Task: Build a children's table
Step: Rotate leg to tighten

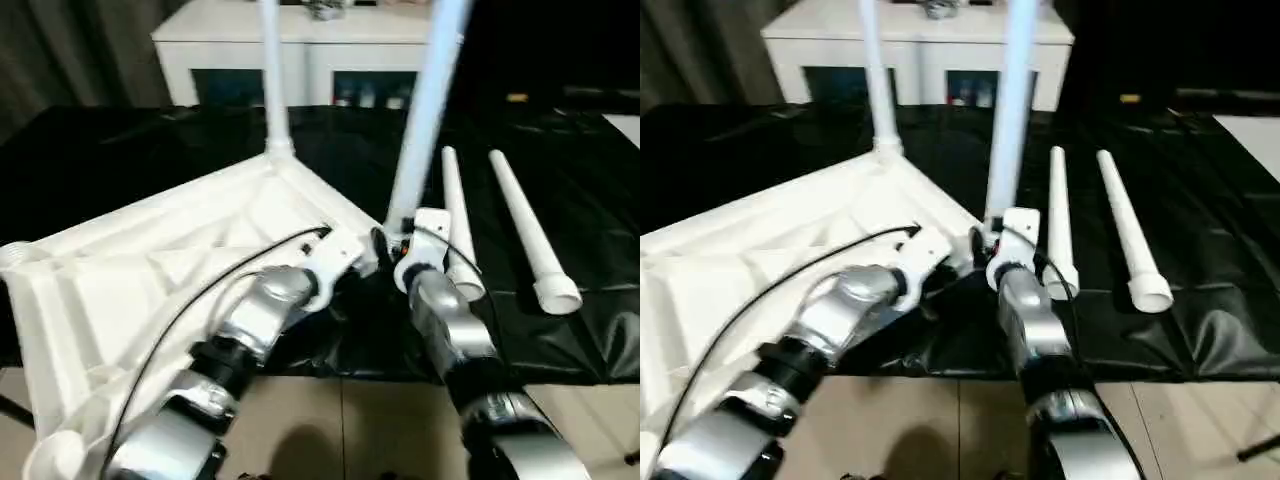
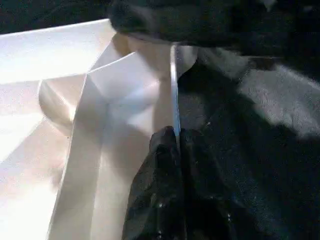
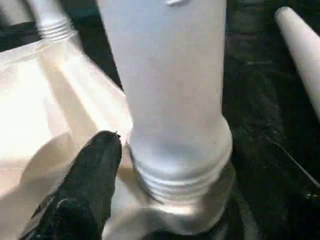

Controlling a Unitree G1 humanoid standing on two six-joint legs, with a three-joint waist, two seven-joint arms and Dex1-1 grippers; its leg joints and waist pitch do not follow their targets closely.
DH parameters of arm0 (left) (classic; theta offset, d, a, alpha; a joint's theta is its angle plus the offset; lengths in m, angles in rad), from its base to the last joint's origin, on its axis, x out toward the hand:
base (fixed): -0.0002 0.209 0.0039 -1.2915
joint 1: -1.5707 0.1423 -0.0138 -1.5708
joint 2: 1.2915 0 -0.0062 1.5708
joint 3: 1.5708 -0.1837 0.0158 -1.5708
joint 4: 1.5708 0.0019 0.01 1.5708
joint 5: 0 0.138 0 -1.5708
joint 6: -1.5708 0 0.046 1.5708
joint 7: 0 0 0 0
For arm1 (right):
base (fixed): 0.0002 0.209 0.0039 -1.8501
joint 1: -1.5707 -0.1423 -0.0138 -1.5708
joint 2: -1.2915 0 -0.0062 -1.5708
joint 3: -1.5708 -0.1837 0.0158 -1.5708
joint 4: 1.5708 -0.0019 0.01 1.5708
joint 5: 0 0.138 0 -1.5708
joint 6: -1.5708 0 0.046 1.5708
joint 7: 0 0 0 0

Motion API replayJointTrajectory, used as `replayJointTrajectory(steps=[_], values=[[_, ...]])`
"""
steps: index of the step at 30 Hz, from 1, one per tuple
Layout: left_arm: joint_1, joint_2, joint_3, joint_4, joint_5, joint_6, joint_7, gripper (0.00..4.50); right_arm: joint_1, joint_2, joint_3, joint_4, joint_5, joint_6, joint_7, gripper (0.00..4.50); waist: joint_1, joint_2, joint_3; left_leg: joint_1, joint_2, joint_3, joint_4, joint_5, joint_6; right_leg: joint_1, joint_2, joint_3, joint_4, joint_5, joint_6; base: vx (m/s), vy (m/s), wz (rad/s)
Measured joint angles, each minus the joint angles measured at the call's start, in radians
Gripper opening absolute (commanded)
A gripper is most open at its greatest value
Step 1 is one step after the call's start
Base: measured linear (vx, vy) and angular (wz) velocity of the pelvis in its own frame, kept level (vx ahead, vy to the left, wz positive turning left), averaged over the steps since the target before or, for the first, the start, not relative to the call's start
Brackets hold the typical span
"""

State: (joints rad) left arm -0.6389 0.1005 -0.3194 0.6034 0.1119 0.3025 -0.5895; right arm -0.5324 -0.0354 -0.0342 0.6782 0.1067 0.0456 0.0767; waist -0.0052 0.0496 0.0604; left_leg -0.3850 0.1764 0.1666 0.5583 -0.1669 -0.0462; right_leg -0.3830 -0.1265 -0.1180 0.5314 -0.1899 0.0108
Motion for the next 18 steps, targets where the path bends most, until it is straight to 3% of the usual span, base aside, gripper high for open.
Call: replayJointTrajectory(steps=[3, 4, 8, 12, 18], values=[[0.02, 0.036, -0.003, -0.033, -0.013, -0.022, -0.056, 0.0, 0.062, -0.067, 0.031, -0.13, 0.013, 0.044, 0.144, 4.05, 0.01, -0.001, 0.0, -0.002, -0.001, 0.009, 0.007, 0.0, 0.001, -0.004, 0.0, 0.012, 0.004, 0.03, -0.015, 0.0, 0.0, 0.0], [0.025, 0.052, -0.003, -0.038, -0.019, -0.03, -0.069, 0.0, 0.075, -0.085, 0.034, -0.157, 0.02, 0.058, 0.185, 4.28, 0.01, -0.002, 0.0, -0.001, -0.001, 0.01, 0.011, 0.001, 0.001, -0.006, 0.0, 0.017, 0.011, 0.032, -0.014, 0.0, 0.0, 0.0], [0.047, 0.124, 0.005, -0.063, -0.04, -0.08, -0.161, 0.0, 0.148, -0.193, 0.084, -0.295, 0.042, 0.1, 0.358, 4.37, 0.016, -0.002, -0.001, -0.002, -0.001, 0.01, 0.011, 0.001, 0.001, -0.011, 0.001, 0.019, 0.017, 0.036, -0.008, 0.0, 0.0, 0.0], [0.098, 0.219, -0.005, -0.15, -0.089, -0.115, -0.342, 0.0, 0.237, -0.319, 0.143, -0.419, 0.095, 0.149, 0.571, 4.37, 0.035, -0.004, -0.002, -0.002, 0.0, 0.012, 0.017, 0.001, 0.0, -0.018, 0.001, 0.026, 0.036, 0.048, -0.009, 0.048, -0.018, 0.01], [0.12, 0.302, -0.036, -0.241, -0.138, -0.071, -0.533, 0.0, 0.257, -0.372, 0.177, -0.475, 0.106, 0.194, 0.707, 4.37, 0.066, -0.003, -0.003, -0.002, 0.006, 0.015, 0.02, 0.004, 0.005, -0.022, 0.004, 0.026, 0.048, 0.033, -0.001, 0.058, -0.017, 0.01]])
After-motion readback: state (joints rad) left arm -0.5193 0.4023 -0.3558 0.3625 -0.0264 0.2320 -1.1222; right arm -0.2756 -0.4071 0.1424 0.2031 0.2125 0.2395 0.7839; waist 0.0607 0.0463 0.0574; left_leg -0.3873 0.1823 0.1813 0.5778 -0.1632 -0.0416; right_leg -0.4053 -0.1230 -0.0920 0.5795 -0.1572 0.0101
